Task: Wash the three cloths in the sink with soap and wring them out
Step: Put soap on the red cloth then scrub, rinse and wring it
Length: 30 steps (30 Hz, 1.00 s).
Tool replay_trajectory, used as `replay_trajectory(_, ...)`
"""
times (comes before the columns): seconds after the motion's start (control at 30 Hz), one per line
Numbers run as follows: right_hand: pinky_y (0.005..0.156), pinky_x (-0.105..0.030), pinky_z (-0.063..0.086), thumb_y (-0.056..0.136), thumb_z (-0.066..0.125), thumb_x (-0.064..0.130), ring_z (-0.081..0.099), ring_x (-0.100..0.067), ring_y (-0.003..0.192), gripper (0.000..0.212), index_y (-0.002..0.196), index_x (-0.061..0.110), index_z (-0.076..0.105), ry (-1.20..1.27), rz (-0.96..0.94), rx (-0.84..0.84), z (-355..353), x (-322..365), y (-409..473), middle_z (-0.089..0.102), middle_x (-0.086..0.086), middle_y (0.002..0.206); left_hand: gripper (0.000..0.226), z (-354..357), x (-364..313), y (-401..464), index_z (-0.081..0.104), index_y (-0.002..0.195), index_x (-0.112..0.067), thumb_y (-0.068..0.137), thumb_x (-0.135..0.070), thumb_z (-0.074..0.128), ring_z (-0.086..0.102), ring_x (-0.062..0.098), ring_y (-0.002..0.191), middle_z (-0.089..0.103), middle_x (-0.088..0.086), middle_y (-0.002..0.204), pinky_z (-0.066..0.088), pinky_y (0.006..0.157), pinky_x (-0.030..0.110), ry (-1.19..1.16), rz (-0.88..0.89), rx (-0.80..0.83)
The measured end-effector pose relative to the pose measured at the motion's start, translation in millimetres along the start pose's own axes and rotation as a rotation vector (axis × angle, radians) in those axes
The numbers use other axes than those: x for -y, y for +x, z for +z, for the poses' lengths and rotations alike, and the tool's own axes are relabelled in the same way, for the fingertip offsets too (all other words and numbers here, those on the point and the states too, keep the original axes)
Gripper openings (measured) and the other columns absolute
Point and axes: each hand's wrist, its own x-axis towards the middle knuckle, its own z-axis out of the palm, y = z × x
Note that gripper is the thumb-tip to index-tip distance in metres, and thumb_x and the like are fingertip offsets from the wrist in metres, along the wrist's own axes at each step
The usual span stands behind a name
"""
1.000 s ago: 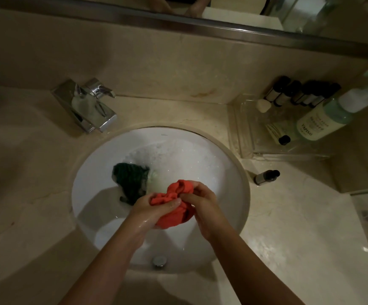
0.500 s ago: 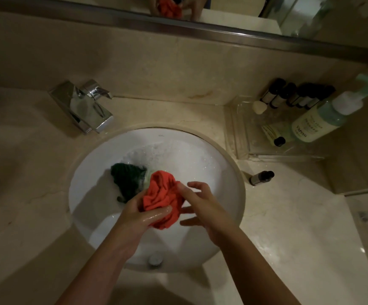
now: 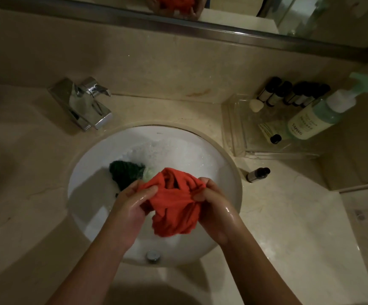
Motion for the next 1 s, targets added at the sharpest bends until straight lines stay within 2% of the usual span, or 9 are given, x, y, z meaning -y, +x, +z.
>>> replay_trajectory(0.13,0.099,-0.049,0.044,0.063,0.064,0.009,0.058,-0.039,0.109,0.061,0.122,-0.002,0.055,-0.052,0.051,0.092,-3.2,-0.6,4.1,0.060,-0.027,0.121,0.042,11.3,-6.0,-4.1,0.063,0.099,-0.011,0.060,0.001,0.071,0.070,0.021,0.083,0.071,0.008,0.092,0.057,0.069,0.031,0.003,-0.131,0.063)
replay_trajectory(0.27,0.082,-0.038,0.054,0.071,0.078,0.015,0.066,-0.030,0.102,0.057,0.125,0.011,0.058,-0.126,0.042,-0.016,-2.3,0.0,2.1,0.065,-0.019,0.117,0.072,25.1,-4.7,-2.8,0.055,0.128,-0.009,0.061,0.004,0.077,0.068,0.030,0.105,0.068,0.017,0.118,0.056,0.086,0.043,0.116,-0.357,0.066)
replay_trajectory(0.37,0.076,-0.030,0.055,0.070,0.078,0.015,0.069,-0.024,0.094,0.054,0.121,0.010,0.060,-0.141,0.033,-0.048,-2.5,1.4,0.7,0.069,-0.014,0.108,0.058,26.4,-5.8,-2.8,0.068,0.117,-0.006,0.062,-0.012,0.087,0.066,0.033,0.110,0.067,0.019,0.120,0.055,0.090,0.043,0.056,-0.435,0.134)
replay_trajectory(0.47,0.081,-0.034,0.056,0.076,0.074,0.016,0.069,-0.029,0.098,0.046,0.119,0.004,0.061,-0.119,0.082,-0.079,1.3,3.2,2.2,0.069,-0.020,0.110,0.062,27.4,-6.7,-6.7,0.066,0.121,-0.009,0.067,-0.033,0.085,0.064,0.031,0.113,0.067,0.016,0.121,0.054,0.094,0.042,0.063,-0.421,0.152)
replay_trajectory(0.53,0.083,-0.035,0.056,0.086,0.068,0.016,0.068,-0.029,0.098,0.035,0.117,0.002,0.062,-0.152,0.146,-0.116,2.5,2.0,5.7,0.070,-0.019,0.110,0.046,27.7,-5.4,-4.4,0.067,0.120,-0.011,0.079,-0.032,0.069,0.065,0.028,0.112,0.069,0.013,0.118,0.049,0.099,0.042,0.140,-0.338,0.080)
replay_trajectory(0.63,0.091,-0.041,0.052,0.090,0.065,0.024,0.064,-0.031,0.100,0.038,0.119,-0.001,0.062,-0.195,0.260,-0.180,2.4,-4.4,13.4,0.066,-0.024,0.117,0.026,25.7,-1.6,3.2,0.079,0.093,-0.015,0.073,-0.026,0.065,0.067,0.028,0.102,0.073,0.013,0.104,0.046,0.101,0.041,0.096,-0.249,-0.097)
replay_trajectory(0.77,0.095,-0.043,0.049,0.093,0.060,0.028,0.059,-0.034,0.115,0.037,0.119,0.003,0.064,-0.168,0.403,-0.128,4.5,-11.1,16.1,0.065,-0.019,0.120,0.016,23.1,0.3,8.4,0.079,0.077,-0.014,0.079,-0.013,0.063,0.071,0.023,0.076,0.074,0.014,0.087,0.052,0.081,0.037,0.066,-0.256,-0.192)
replay_trajectory(0.9,0.075,-0.033,0.052,0.082,0.067,0.024,0.063,-0.021,0.085,0.028,0.105,0.006,0.067,-0.277,0.430,0.004,-5.8,-6.3,11.0,0.068,-0.009,0.090,0.018,9.7,1.9,9.3,0.072,0.086,-0.009,0.080,0.001,0.058,0.067,0.023,0.073,0.069,0.014,0.083,0.052,0.073,0.034,0.097,-0.289,-0.229)
replay_trajectory(1.0,0.073,-0.031,0.052,0.088,0.060,0.009,0.061,-0.019,0.077,0.010,0.096,0.007,0.065,-0.242,0.383,0.084,-15.5,-2.2,10.0,0.065,-0.009,0.084,0.018,4.6,2.0,9.8,0.072,0.085,-0.011,0.074,-0.010,0.058,0.064,0.025,0.081,0.068,0.014,0.089,0.049,0.079,0.037,0.019,-0.338,-0.197)
